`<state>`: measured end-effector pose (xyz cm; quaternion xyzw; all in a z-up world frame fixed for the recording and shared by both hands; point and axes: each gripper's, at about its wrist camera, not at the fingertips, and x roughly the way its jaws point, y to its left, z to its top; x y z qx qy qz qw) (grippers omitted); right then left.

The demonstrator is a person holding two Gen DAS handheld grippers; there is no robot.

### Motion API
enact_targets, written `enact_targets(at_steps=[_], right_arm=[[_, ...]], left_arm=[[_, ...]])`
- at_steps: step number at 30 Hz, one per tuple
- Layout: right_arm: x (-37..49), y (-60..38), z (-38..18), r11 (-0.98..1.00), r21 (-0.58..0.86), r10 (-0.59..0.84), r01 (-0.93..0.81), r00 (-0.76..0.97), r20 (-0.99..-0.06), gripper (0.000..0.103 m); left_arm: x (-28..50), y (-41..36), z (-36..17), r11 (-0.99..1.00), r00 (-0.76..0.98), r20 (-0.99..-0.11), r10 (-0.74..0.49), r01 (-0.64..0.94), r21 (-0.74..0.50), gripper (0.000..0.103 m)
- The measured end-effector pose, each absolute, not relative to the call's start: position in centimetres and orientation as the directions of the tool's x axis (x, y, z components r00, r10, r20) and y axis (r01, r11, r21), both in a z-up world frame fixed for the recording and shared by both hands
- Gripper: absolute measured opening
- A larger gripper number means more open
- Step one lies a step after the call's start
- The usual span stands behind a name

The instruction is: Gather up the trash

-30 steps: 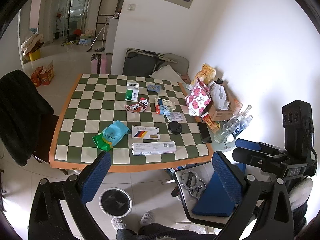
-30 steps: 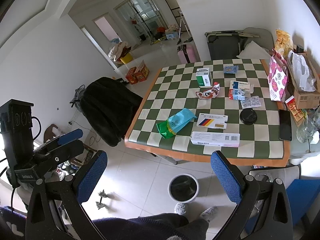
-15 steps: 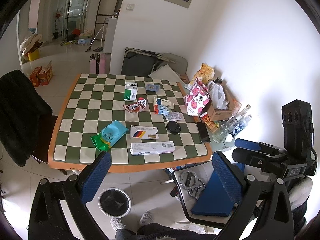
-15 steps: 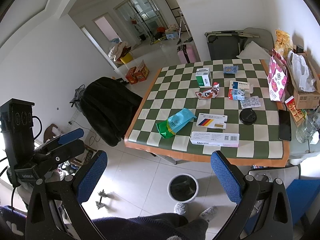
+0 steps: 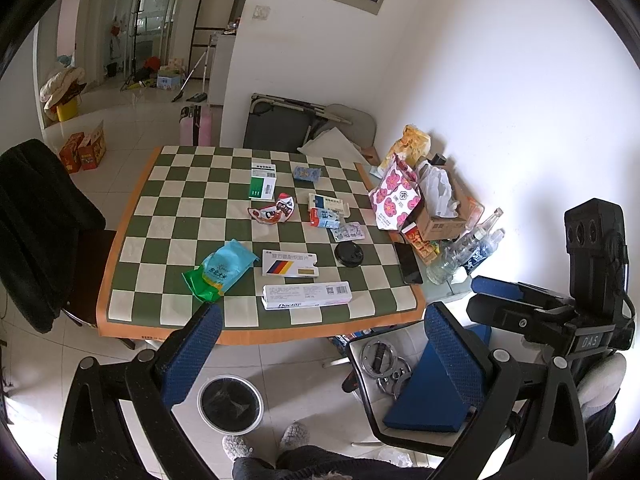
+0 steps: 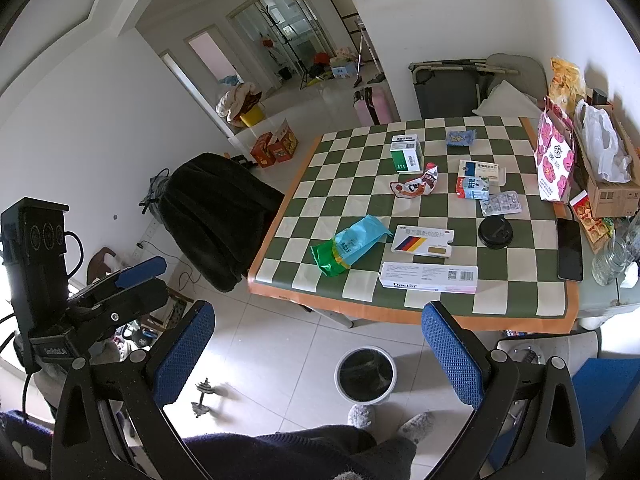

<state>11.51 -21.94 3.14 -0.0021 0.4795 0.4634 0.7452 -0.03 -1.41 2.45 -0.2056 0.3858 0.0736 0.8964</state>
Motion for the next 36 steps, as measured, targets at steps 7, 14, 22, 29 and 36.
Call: enact_targets(at_steps=[7,14,22,29,36], right_arm=[[11.3,-21.7,3.0,0.587,0.437,0.681,-0.681,0.124,-0.721,0.103],[12.8,-20.8,0.2,0.748,0.289,0.53,-0.598,0.275,-0.802,0.103],[17.5,-12.7,-11.7,0.736,-0.006,0.229,-0.677,0.258,-0.939,0.103],[22.1,-5.0,-26.1,0.484,-0.191,-0.029,-0.854,0.202,-0.979,0.103],[24.6,-0.6,-35.7,0.174,-0.161,-0.139,-0.971,0.137,-0.981,0.095]], left_arm=[[-0.1,-1.7,2.5,0.906,0.688,-0.725,-0.015,-0.298,-0.301,0.103],[2.0,-0.7,-1.7,0.867,0.542,-0.754,0.372,-0.492,0.074,0.103],[5.5,3.0,-13.0,0.824,0.344,-0.826,0.446,-0.518,0.229,0.103],[9.7,5.2,-23.0,0.782,0.132,-0.909,0.395,-0.568,0.258,0.103],[12.6,7.2,-29.6,0.703,-0.041,-0.949,0.314,-0.661,0.261,0.103]])
